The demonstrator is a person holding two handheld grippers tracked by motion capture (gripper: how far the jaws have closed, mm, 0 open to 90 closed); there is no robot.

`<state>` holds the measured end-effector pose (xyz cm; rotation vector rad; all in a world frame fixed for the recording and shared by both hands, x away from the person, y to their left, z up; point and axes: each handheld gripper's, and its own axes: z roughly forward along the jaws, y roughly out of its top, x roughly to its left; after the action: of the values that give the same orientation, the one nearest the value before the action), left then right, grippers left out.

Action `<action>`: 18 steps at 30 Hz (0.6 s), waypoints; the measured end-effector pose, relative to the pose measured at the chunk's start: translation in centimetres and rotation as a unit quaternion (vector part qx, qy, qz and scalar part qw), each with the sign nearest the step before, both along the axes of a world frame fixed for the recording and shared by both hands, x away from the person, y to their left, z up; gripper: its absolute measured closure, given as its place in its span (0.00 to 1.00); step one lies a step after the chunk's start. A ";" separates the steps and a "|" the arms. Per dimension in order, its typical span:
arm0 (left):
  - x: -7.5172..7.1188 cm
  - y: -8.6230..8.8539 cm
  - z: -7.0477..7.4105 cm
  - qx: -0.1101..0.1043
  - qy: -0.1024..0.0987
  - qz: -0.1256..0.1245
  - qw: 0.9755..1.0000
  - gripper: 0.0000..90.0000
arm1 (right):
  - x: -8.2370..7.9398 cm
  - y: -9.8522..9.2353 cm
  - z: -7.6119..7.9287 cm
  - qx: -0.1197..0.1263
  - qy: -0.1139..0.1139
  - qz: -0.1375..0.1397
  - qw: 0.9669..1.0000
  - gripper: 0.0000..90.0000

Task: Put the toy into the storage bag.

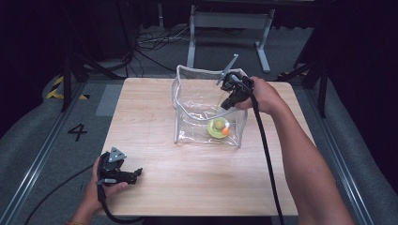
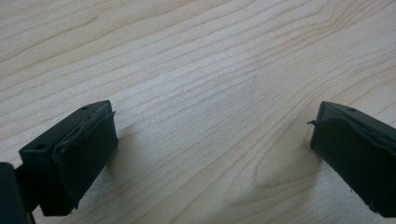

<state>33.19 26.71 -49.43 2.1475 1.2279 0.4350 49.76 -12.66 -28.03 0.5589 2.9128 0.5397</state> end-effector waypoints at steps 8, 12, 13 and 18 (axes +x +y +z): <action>0.0 0.0 0.0 0.001 0.000 0.000 1.000 0.01 | -0.2 -0.4 0.4 0.011 -0.008 -0.001 1.000 0.97; 0.0 0.0 0.0 0.001 0.000 0.000 1.000 0.01 | -0.5 -0.8 0.9 0.022 -0.019 -0.002 1.000 0.94; 0.0 0.0 0.0 0.001 0.000 0.000 1.000 0.01 | -0.5 -0.8 1.0 0.024 -0.019 -0.001 1.000 0.93; 0.0 0.0 0.0 0.001 0.000 0.000 1.000 0.01 | -1.2 -1.5 1.8 0.038 -0.033 -0.002 0.999 0.89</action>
<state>33.19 26.71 -49.42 2.1495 1.2285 0.4363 48.55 -14.16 -26.19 0.5464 2.8379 0.6590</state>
